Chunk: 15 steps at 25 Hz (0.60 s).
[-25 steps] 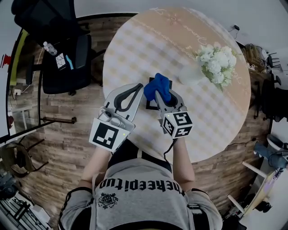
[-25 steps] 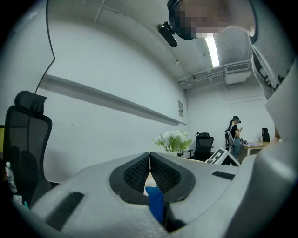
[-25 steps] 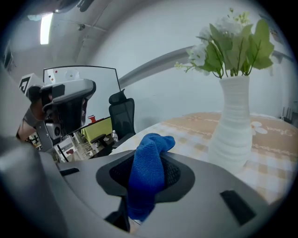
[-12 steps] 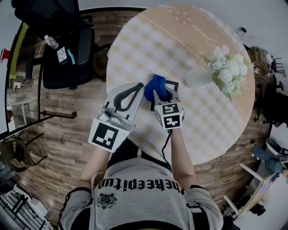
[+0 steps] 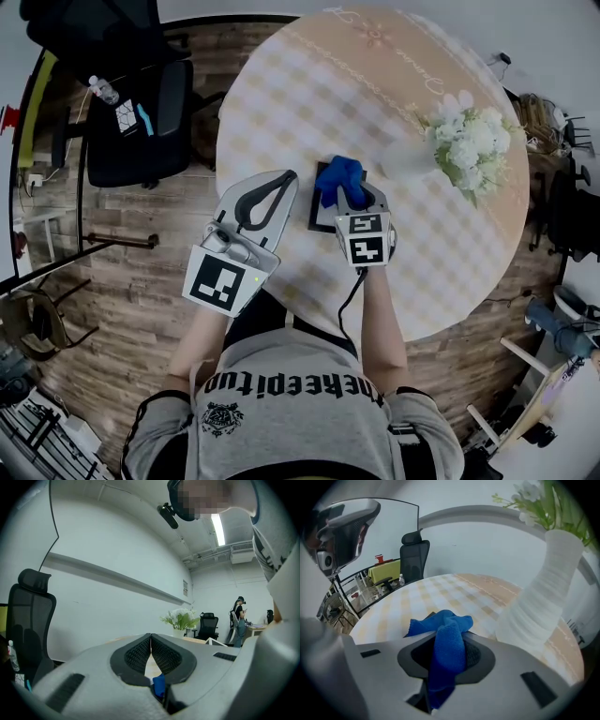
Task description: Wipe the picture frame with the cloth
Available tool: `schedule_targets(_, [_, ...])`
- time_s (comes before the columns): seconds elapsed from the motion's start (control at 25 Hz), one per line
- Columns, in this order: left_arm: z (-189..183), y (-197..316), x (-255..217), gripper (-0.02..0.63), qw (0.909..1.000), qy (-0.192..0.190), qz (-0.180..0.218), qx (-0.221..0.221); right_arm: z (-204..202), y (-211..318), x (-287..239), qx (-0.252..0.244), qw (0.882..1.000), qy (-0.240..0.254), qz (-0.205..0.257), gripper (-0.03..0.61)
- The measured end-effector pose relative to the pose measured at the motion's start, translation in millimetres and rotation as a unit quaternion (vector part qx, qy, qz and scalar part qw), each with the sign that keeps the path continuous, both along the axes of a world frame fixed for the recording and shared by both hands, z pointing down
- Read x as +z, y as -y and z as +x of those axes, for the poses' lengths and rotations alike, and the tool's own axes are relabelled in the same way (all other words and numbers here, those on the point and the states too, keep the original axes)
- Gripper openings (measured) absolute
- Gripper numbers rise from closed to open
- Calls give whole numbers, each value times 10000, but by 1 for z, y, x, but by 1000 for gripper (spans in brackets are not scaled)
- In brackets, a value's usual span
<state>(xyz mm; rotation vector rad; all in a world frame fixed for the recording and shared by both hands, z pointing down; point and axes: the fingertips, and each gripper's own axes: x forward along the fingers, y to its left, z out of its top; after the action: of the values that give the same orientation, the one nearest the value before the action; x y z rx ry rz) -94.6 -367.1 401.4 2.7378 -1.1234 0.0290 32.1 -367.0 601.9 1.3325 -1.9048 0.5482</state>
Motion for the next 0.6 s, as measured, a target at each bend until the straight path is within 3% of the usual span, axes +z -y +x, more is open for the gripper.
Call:
schedule_targets(0.28, [8,-4,-4,18,10000,32,47,19,34,-4,-8,278,9996,-45,42,92])
schedule_targets(0.6, [12,-12,-9,18,9999,55,88,-16,30,-15,-5,190,9996,217,-25,92])
